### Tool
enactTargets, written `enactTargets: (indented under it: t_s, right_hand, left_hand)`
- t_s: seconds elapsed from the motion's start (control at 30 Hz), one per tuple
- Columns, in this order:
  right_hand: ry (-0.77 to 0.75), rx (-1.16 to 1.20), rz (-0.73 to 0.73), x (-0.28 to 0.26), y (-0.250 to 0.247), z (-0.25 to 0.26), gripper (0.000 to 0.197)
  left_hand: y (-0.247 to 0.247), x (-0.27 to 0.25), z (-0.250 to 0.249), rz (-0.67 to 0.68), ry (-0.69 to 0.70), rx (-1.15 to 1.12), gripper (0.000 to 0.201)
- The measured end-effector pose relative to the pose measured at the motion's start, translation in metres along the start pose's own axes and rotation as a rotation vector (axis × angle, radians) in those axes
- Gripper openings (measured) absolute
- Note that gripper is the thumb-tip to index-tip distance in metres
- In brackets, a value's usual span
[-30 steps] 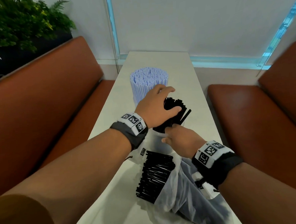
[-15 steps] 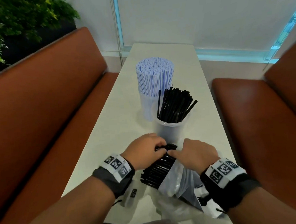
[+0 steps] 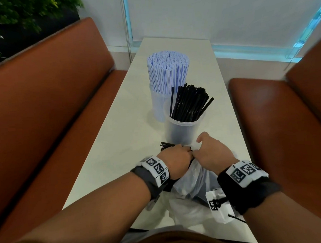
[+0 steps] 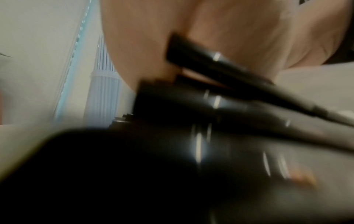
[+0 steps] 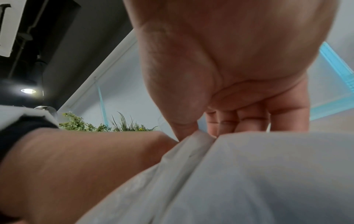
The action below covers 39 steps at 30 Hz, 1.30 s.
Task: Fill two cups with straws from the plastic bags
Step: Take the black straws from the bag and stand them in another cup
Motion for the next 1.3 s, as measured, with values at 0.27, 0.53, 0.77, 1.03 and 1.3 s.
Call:
enactTargets:
  t_s: [0.27,0.53,0.77,1.03,1.3]
  right_hand:
    - [-0.045,-0.019,-0.053,-0.001,-0.010,0.007,0.005]
    - [-0.142,-0.056,-0.009,0.003,-0.001,0.001,0.032]
    - [-0.240,0.178,-0.170,-0.004,-0.009,0.013,0.038]
    - [-0.395,1.058,-0.279,-0.025,-0.026,0.071,0.038]
    - [-0.330,0.923,-0.243,-0.016,-0.030,0.074,0.037]
  left_hand:
    - [-0.008,-0.002,0.010,-0.070,-0.085,0.039,0.029]
    - [0.000,-0.050,0.079,-0.082,-0.158,0.160,0.027]
    - [0.008,-0.103,0.148,-0.056,-0.368,0.058,0.016]
    - [-0.038,-0.087,0.104,-0.358,-0.336,-0.103,0.020]
    - [-0.067,-0.062,0.070,-0.496,-0.312,-0.087,0.037]
Point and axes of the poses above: each hand's wrist, its own x-axis towards the middle knuckle, its own y-axis out of the palm, z = x × y, the point moved 6 cm from there along x, towards the middle knuckle, and after that the axes turned 13 degrees about x, right-handed, at the moved point
